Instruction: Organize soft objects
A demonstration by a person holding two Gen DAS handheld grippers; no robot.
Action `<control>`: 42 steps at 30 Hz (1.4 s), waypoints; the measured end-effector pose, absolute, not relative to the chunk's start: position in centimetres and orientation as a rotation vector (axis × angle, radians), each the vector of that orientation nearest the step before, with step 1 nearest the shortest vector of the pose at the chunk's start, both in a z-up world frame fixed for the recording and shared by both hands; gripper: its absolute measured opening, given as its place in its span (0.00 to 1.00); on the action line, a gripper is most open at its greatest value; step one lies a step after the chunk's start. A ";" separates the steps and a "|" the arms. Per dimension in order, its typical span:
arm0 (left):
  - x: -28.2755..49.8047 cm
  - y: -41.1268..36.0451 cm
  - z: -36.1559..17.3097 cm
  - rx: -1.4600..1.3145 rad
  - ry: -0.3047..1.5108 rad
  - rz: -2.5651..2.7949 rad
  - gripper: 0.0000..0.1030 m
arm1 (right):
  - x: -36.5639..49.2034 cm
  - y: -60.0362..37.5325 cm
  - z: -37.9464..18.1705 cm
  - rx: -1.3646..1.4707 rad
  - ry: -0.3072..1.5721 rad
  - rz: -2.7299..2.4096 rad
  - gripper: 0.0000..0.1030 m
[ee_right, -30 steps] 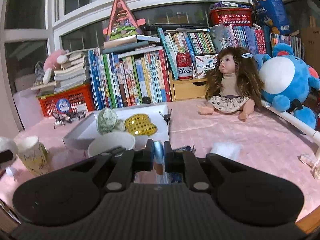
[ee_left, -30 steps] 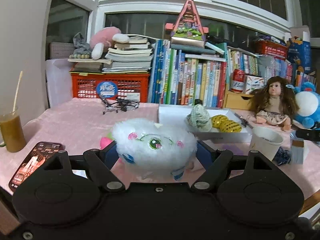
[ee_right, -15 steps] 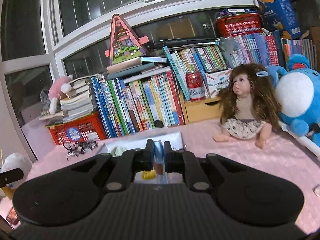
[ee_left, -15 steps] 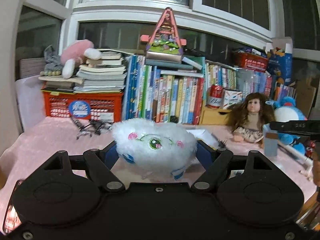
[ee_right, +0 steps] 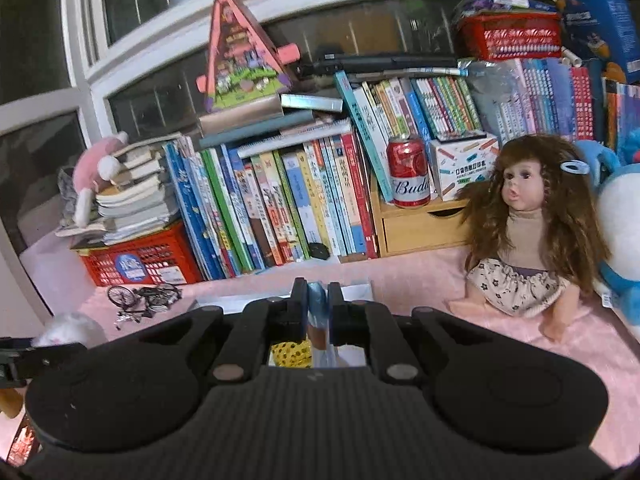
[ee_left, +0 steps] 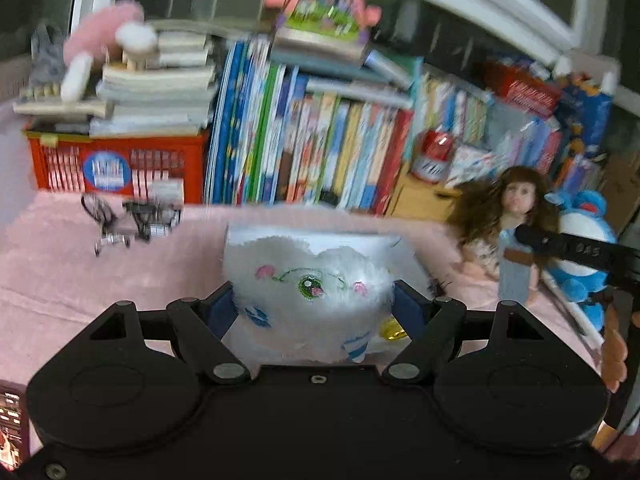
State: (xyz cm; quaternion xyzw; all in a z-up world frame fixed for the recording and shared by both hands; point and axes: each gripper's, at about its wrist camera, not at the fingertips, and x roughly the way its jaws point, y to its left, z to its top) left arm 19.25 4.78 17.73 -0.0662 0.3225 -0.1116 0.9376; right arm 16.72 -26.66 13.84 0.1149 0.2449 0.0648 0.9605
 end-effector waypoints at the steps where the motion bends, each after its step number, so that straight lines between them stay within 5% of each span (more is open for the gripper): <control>1: 20.4 4.6 17.2 -0.139 0.687 -0.223 0.76 | 17.5 -26.6 13.7 0.229 0.508 0.126 0.13; 12: 30.3 4.0 11.0 -0.177 0.937 -0.087 0.76 | 24.6 -25.2 10.1 0.193 0.653 0.114 0.13; 42: 35.5 3.0 5.3 -0.187 1.062 -0.037 0.76 | 30.1 -22.9 3.4 0.093 0.833 0.069 0.14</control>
